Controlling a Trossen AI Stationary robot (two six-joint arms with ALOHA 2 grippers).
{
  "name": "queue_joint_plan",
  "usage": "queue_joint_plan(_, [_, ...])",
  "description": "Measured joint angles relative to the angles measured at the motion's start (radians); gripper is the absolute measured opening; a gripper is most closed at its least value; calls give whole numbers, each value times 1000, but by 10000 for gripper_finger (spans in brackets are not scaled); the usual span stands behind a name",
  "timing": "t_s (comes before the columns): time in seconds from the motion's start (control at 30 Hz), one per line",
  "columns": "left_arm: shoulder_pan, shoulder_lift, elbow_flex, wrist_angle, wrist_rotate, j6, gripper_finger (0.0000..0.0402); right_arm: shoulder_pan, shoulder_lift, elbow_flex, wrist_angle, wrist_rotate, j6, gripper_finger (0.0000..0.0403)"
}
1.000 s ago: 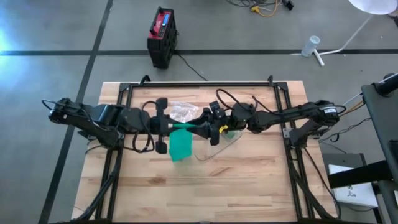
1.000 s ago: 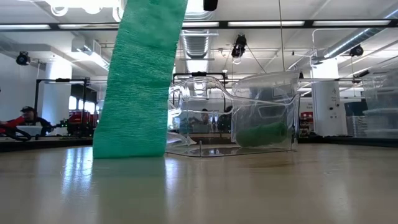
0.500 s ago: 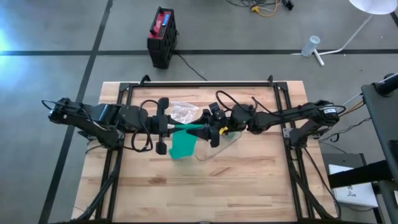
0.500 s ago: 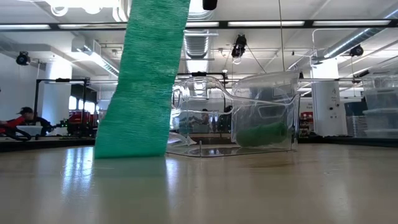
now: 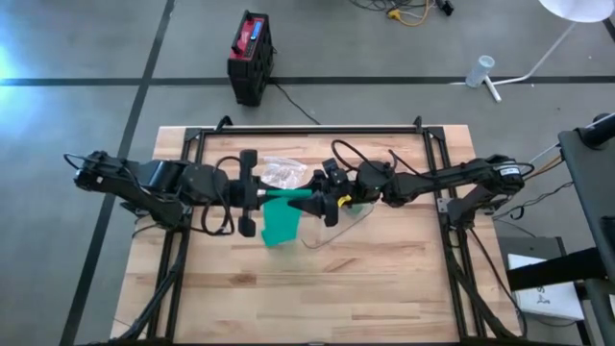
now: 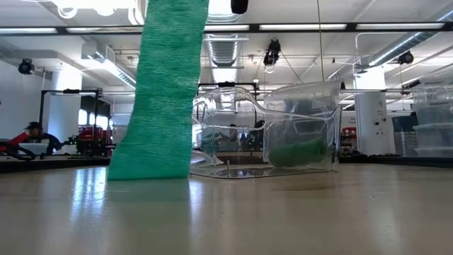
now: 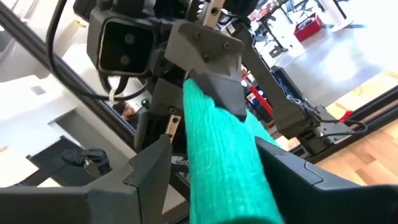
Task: Roll bandage
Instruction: Roll the dark green bandage
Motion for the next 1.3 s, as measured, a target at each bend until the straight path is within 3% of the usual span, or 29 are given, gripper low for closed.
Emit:
queue_joint_plan(0.27, [0,5,0,-2,-13,47,9,0,0,0,6,51,11,167])
queue_joint_plan(0.53, [0,4,0,1,-31,-10,24,0,1,-1,24,78,-50,78])
queue_joint_plan(0.77, [0,-12,3,-49,-29,-120,115,0,1,-1,30,77,-139,16])
queue_joint_plan(1.07, [0,-82,1,-57,9,-379,262,0,0,0,29,75,-340,17])
queue_joint_plan(1.2, [0,-65,1,-51,33,-426,294,0,0,0,30,75,-380,17])
queue_joint_plan(1.3, [10,-44,0,-38,36,-462,297,3,0,0,29,74,-424,18])
